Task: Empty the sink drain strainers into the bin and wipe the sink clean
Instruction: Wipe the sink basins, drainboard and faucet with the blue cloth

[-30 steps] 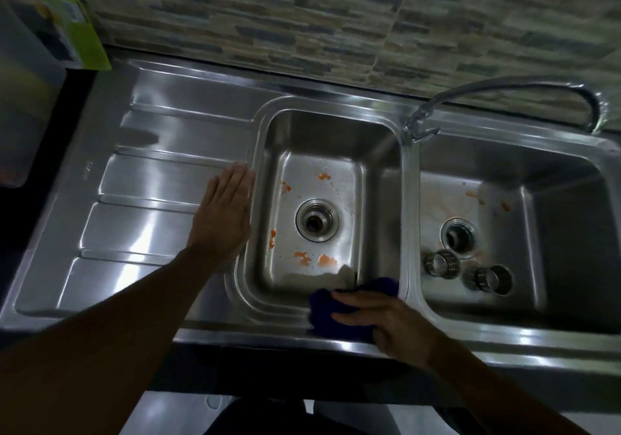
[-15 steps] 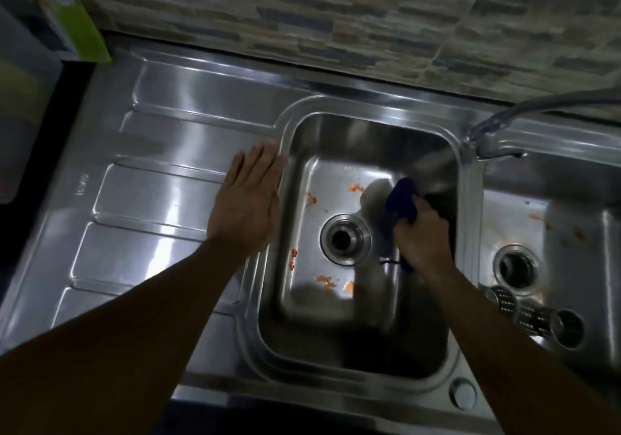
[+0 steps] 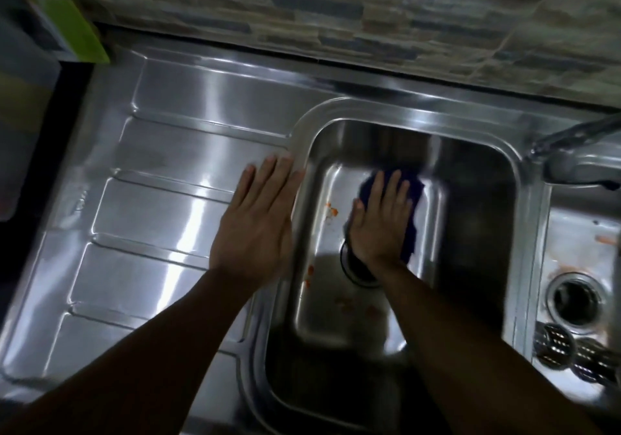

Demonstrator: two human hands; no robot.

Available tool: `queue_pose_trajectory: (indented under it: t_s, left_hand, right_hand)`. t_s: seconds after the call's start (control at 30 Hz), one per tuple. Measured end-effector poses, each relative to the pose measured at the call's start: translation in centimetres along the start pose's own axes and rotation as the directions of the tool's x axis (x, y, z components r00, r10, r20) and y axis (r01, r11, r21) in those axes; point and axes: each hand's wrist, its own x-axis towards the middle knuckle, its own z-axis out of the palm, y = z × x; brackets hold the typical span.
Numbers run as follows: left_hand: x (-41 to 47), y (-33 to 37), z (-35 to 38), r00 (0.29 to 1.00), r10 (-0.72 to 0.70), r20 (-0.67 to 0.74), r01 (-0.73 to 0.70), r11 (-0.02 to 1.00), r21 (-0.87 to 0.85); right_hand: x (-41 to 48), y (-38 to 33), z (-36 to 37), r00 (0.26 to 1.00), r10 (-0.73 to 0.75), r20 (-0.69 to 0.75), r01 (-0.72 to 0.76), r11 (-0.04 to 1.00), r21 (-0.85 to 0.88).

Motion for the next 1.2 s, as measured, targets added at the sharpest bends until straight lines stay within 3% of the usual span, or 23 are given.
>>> queue_pose_trajectory:
  t_s: [0.1, 0.23, 0.4, 0.5, 0.57, 0.67, 0.77, 0.83, 0.93, 1.0, 1.03, 1.1, 1.2]
  left_hand:
    - [0.0, 0.1, 0.0, 1.0, 0.006, -0.014, -0.006, 1.0, -0.013]
    - [-0.1, -0.2, 0.1, 1.0, 0.011, -0.007, -0.011, 1.0, 0.019]
    - [0.0, 0.0, 0.1, 0.998, 0.025, -0.055, -0.025, 1.0, -0.002]
    - [-0.1, 0.0, 0.1, 0.998, 0.019, -0.063, -0.02, 1.0, -0.012]
    - [-0.1, -0.1, 0.2, 0.998, 0.026, -0.057, -0.026, 1.0, -0.014]
    - [-0.2, -0.4, 0.6, 0.998, 0.031, -0.048, -0.031, 1.0, 0.005]
    - [-0.2, -0.4, 0.6, 0.999, 0.023, -0.034, -0.022, 1.0, 0.02]
    - [-0.2, -0.3, 0.4, 0.999, 0.011, -0.042, -0.01, 1.0, 0.014]
    - [-0.2, 0.1, 0.1, 0.998, -0.004, -0.055, 0.003, 1.0, -0.016]
    - [-0.2, 0.2, -0.1, 0.999, -0.001, -0.048, 0.0, 1.0, -0.021]
    - [-0.2, 0.2, -0.1, 0.999, -0.002, -0.038, 0.002, 1.0, -0.018]
    - [-0.3, 0.2, -0.2, 1.0, -0.01, -0.023, 0.01, 1.0, -0.008]
    - [-0.3, 0.2, -0.3, 1.0, -0.019, -0.012, 0.019, 1.0, -0.005]
  right_hand:
    - [0.2, -4.2, 1.1, 0.959, -0.262, 0.11, 0.255, 0.964, 0.073]
    - [-2.7, -4.6, 1.7, 0.902, -0.376, 0.212, 0.343, 0.923, 0.177]
    - [-12.6, 1.2, 1.1, 0.667, -0.675, 0.317, 0.67, 0.729, 0.143]
    - [-12.3, 2.5, 1.1, 0.597, -0.738, 0.315, 0.748, 0.654, 0.112]
    - [-9.3, 1.8, 0.8, 0.643, -0.714, 0.276, 0.733, 0.679, 0.048]
    - [-5.4, -0.6, 0.3, 0.794, -0.557, 0.243, 0.557, 0.827, 0.074]
    - [-6.5, -2.2, 0.3, 0.799, -0.514, 0.313, 0.472, 0.858, 0.202]
    - [-9.3, -1.4, 0.2, 0.725, -0.578, 0.373, 0.523, 0.816, 0.247]
    - [-13.9, 1.6, -0.7, 0.487, -0.677, 0.552, 0.618, 0.713, 0.33]
    - [-15.4, 3.9, -1.4, 0.373, -0.64, 0.672, 0.638, 0.703, 0.316]
    - [-15.5, 4.9, -1.8, 0.356, -0.596, 0.72, 0.669, 0.7, 0.249]
    - [-15.8, 6.2, -2.8, 0.424, -0.518, 0.743, 0.716, 0.694, 0.075]
    - [-17.0, 6.9, -4.1, 0.682, -0.324, 0.655, 0.527, 0.839, -0.133]
